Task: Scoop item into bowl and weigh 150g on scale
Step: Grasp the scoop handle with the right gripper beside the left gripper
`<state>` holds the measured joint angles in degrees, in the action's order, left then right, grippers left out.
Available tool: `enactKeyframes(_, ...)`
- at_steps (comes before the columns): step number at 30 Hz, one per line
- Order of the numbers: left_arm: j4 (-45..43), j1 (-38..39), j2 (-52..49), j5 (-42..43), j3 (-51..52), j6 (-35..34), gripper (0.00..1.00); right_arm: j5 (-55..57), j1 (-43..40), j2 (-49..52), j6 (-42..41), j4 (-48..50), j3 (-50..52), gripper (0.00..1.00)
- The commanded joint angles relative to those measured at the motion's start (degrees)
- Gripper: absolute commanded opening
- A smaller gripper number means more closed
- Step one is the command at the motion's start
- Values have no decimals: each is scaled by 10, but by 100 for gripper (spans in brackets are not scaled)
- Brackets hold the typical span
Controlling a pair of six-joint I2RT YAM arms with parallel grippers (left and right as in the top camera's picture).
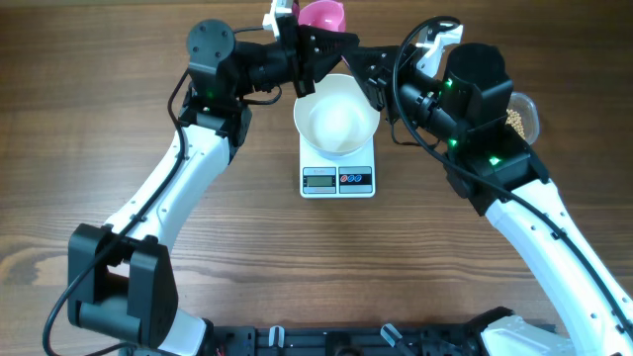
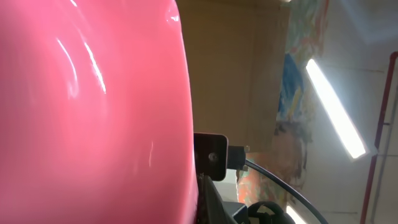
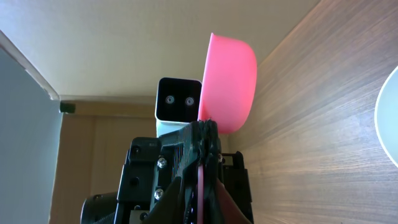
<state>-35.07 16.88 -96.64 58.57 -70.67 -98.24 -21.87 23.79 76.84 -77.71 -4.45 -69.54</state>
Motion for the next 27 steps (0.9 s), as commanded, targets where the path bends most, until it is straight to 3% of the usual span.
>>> enactKeyframes(1,-3,3,9,16,-3,5,4,-11,-2,6,12,-1,-7,12)
enactKeyframes(27,-3,3,9,16,-3,5,4,-21,-2,6,10,-1,-7,10)
